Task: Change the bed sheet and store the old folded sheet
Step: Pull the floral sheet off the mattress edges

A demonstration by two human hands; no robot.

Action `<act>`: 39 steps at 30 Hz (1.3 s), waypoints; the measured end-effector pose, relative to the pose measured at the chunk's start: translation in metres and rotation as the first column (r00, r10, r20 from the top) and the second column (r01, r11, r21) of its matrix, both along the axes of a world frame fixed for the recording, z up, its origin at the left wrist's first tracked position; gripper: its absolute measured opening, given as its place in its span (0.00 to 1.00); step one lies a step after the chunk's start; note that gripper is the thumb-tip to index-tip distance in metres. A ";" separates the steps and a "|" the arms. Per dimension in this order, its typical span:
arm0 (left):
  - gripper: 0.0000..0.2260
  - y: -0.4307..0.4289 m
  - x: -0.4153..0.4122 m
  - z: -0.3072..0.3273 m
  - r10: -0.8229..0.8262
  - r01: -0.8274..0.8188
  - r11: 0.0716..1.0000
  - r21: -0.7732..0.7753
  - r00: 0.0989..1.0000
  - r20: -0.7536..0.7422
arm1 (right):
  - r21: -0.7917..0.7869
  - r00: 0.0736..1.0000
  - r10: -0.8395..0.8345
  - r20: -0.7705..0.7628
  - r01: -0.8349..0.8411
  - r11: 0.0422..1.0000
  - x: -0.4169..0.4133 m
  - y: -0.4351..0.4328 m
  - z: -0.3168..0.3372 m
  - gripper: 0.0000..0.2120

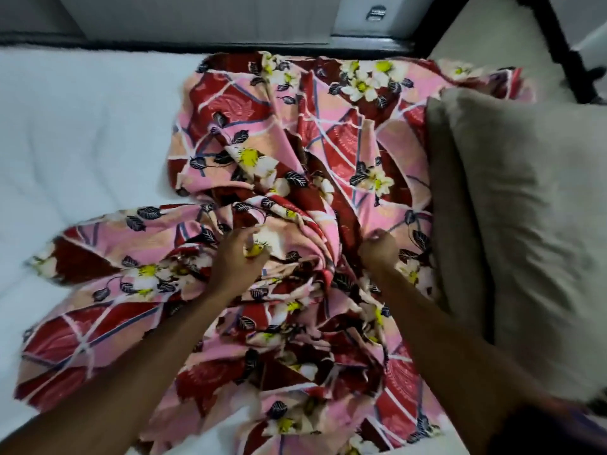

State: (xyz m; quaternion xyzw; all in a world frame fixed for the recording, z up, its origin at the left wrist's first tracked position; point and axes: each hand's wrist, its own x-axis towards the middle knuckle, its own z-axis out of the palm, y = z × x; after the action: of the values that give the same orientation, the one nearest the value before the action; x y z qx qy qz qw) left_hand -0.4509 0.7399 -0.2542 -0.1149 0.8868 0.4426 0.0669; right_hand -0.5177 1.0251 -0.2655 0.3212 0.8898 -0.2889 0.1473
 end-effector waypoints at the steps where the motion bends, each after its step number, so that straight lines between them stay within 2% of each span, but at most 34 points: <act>1: 0.21 -0.001 0.000 -0.002 0.011 -0.013 1.000 0.028 0.998 0.061 | -0.061 1.000 -0.013 -0.025 0.011 0.998 -0.001 -0.014 0.004 0.09; 2: 0.23 0.002 0.002 -0.003 0.011 -0.023 0.996 0.088 0.991 0.134 | -0.133 1.000 0.003 -0.030 -0.007 0.991 0.002 -0.028 0.007 0.08; 4: 0.28 0.016 0.007 0.000 -0.028 -0.046 0.968 0.245 0.957 0.289 | -0.260 0.996 0.085 -0.034 -0.091 0.961 0.015 -0.056 0.011 0.15; 6: 0.32 0.040 0.017 0.007 -0.132 0.005 0.946 0.324 0.919 0.371 | -0.316 0.990 0.118 -0.082 -0.138 0.939 0.030 -0.065 0.009 0.19; 8: 0.27 0.066 0.028 0.008 -0.236 0.141 0.949 0.283 0.910 0.341 | -0.356 0.991 0.111 -0.070 -0.129 0.925 0.040 -0.052 0.014 0.19; 10: 0.19 0.087 0.036 0.014 -0.239 0.220 0.969 0.109 0.949 0.207 | -0.350 0.990 0.135 -0.047 -0.143 0.926 0.048 -0.030 0.027 0.19; 12: 0.15 0.107 0.037 0.024 -0.207 0.209 0.974 -0.088 0.978 0.029 | -0.287 0.980 0.159 -0.116 -0.187 0.939 0.056 0.003 0.048 0.22; 13: 0.15 0.120 0.035 0.032 -0.208 0.203 0.972 -0.119 0.978 -0.026 | -0.232 0.971 0.173 -0.167 -0.209 0.950 0.059 0.024 0.063 0.22; 16: 0.14 0.158 0.021 0.054 -0.301 0.300 0.954 -0.018 0.952 -0.049 | 0.027 0.895 0.256 -0.366 -0.265 0.964 0.061 0.094 0.108 0.20; 18: 0.16 0.189 0.008 0.063 -0.349 0.347 0.934 0.079 0.937 0.015 | 0.198 0.857 0.302 -0.418 -0.238 0.951 0.058 0.152 0.141 0.20; 20: 0.19 0.224 -0.007 0.072 -0.327 0.300 0.935 0.188 0.936 0.134 | 0.281 0.856 0.249 -0.454 -0.128 0.951 0.049 0.212 0.167 0.23; 23: 0.29 0.287 -0.034 0.085 -0.231 0.106 0.936 0.336 0.905 0.358 | 0.331 0.903 0.103 -0.417 0.046 0.942 0.027 0.305 0.199 0.29; 24: 0.30 0.305 -0.042 0.086 -0.205 0.054 0.925 0.375 0.905 0.374 | 0.331 0.929 0.048 -0.368 0.082 0.940 0.019 0.336 0.202 0.31; 26: 0.30 0.348 -0.060 0.087 -0.178 -0.031 0.880 0.474 0.904 0.390 | 0.214 0.955 -0.115 -0.274 0.177 0.961 0.002 0.403 0.205 0.37; 28: 0.28 0.387 -0.079 0.080 -0.078 -0.171 0.827 0.536 0.909 0.409 | -0.029 0.953 -0.241 -0.182 0.240 0.970 -0.012 0.465 0.198 0.43; 29: 0.28 0.399 -0.086 0.080 -0.038 -0.220 0.812 0.541 0.905 0.425 | -0.130 0.962 -0.249 -0.108 0.234 0.963 -0.015 0.490 0.190 0.44; 31: 0.39 0.427 -0.101 0.065 0.030 -0.299 0.783 0.546 0.894 0.447 | -0.295 0.981 -0.192 0.013 0.188 0.937 -0.019 0.531 0.171 0.43; 33: 0.44 0.447 -0.107 0.053 0.043 -0.346 0.747 0.568 0.877 0.478 | -0.439 0.992 -0.092 0.087 0.121 0.890 -0.017 0.553 0.154 0.33; 34: 0.44 0.451 -0.106 0.052 0.011 -0.337 0.736 0.587 0.873 0.487 | -0.533 0.993 -0.062 0.098 0.105 0.840 -0.015 0.556 0.148 0.25; 36: 0.46 0.461 -0.103 0.050 -0.030 -0.383 0.717 0.583 0.818 0.574 | -0.650 0.995 -0.058 0.076 0.093 0.754 -0.009 0.563 0.137 0.23; 39: 0.49 0.467 -0.102 0.051 -0.037 -0.433 0.679 0.593 0.787 0.616 | -0.623 0.993 -0.036 -0.109 -0.040 0.781 -0.005 0.564 0.122 0.26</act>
State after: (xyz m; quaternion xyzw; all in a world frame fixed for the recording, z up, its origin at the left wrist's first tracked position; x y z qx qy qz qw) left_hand -0.5527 1.2072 -0.2031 -0.3104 0.5623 0.6954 0.3224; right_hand -0.5225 1.5889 -0.1433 0.2365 0.7513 -0.5847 0.1942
